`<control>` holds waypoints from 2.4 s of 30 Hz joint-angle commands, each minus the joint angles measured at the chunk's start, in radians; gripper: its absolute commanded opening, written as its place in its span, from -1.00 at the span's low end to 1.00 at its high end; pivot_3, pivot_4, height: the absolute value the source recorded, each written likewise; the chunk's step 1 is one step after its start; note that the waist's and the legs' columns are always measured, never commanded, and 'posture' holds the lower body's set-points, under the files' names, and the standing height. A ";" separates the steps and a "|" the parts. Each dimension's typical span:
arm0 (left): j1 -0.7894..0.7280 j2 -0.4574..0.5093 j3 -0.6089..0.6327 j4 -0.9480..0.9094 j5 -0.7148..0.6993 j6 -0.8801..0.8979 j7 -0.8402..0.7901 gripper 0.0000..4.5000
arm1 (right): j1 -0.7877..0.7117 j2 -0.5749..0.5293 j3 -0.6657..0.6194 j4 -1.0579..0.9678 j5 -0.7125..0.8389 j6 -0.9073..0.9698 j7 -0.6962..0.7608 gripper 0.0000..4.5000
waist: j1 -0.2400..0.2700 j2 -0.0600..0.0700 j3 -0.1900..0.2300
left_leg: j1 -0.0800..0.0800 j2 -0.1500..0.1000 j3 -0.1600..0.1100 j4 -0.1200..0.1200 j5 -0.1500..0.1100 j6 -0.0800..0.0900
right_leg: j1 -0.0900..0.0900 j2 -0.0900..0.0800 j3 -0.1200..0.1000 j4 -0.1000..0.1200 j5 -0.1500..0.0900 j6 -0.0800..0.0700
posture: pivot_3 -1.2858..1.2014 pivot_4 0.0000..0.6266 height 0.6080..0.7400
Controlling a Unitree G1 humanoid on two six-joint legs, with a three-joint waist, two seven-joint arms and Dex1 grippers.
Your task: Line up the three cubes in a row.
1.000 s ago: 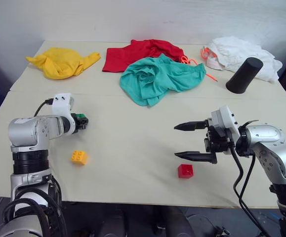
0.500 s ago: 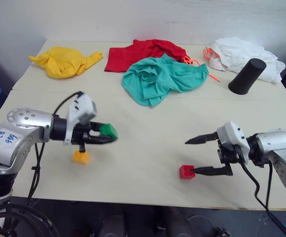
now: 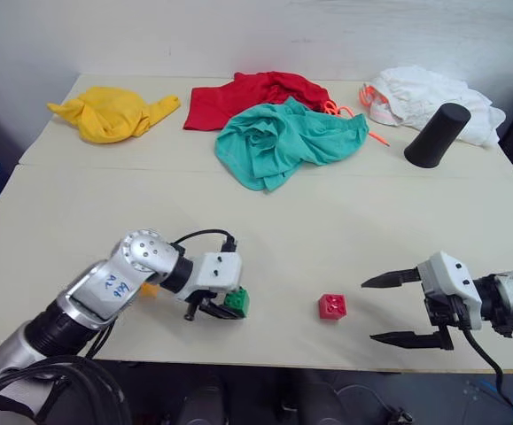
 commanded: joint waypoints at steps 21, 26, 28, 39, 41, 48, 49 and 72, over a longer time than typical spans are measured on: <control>-0.033 -0.085 0.022 0.029 0.103 0.077 0.063 0.00 | -0.015 0.010 0.010 -0.026 0.003 -0.018 -0.040 1.00 | 0.017 0.000 0.000 | 0.000 0.000 0.000 0.001 0.000 0.000 | 0.001 0.000 0.001 0.000 0.000 0.000 | 0.03 -0.52 1.00; -0.007 -0.067 0.048 -0.027 0.060 0.121 0.032 0.61 | -0.039 0.014 0.033 -0.005 -0.002 -0.028 -0.038 1.00 | 0.019 0.000 0.000 | 0.000 0.000 0.000 0.001 0.000 0.000 | 0.000 0.001 0.001 0.000 0.000 0.000 | 0.03 -0.52 1.00; -0.001 -0.060 0.074 -0.043 0.044 0.149 0.030 0.84 | -0.050 0.016 0.042 0.006 -0.006 -0.033 -0.034 1.00 | 0.019 0.000 0.000 | 0.000 0.000 0.000 0.001 0.000 0.000 | 0.000 0.001 0.001 0.000 0.000 0.000 | 0.03 -0.52 1.00; 0.116 0.182 0.600 -0.062 -0.233 0.265 -0.079 0.99 | -0.227 0.021 0.090 0.120 0.030 0.006 0.017 1.00 | -0.007 0.000 0.000 | 0.000 0.001 0.000 0.001 0.000 0.000 | 0.000 0.001 0.001 0.001 0.000 0.000 | 0.03 -0.52 1.00; 0.235 0.224 0.720 -0.051 -0.240 0.197 -0.109 0.99 | -0.259 0.022 0.099 0.141 0.042 0.026 0.029 1.00 | -0.015 0.000 0.000 | 0.000 0.002 0.000 0.001 0.000 0.000 | -0.001 0.000 0.001 0.000 0.000 0.000 | 0.03 -0.52 1.00; 0.628 0.267 0.992 0.090 -0.145 -0.146 -0.213 0.99 | -0.336 0.036 0.145 0.195 0.027 0.029 0.075 1.00 | -0.008 0.000 0.000 | 0.001 0.002 0.000 0.001 -0.001 0.000 | -0.001 -0.001 -0.001 0.000 -0.001 -0.001 | 0.03 -0.52 1.00; 0.625 0.265 0.983 0.124 -0.136 -0.189 -0.203 0.99 | -0.348 0.041 0.155 0.201 0.023 0.027 0.077 1.00 | -0.005 0.000 0.000 | 0.001 0.001 0.000 0.001 -0.001 0.000 | -0.001 -0.002 0.000 0.001 -0.001 -0.001 | 0.03 -0.52 1.00; 0.309 0.226 0.583 0.498 -0.040 -0.411 -0.184 0.47 | -0.302 0.050 0.120 0.132 0.033 0.027 0.017 1.00 | -0.006 0.000 0.000 | 0.000 0.000 0.004 0.001 -0.004 0.004 | -0.002 -0.005 -0.001 0.001 0.000 0.000 | 0.03 -0.52 1.00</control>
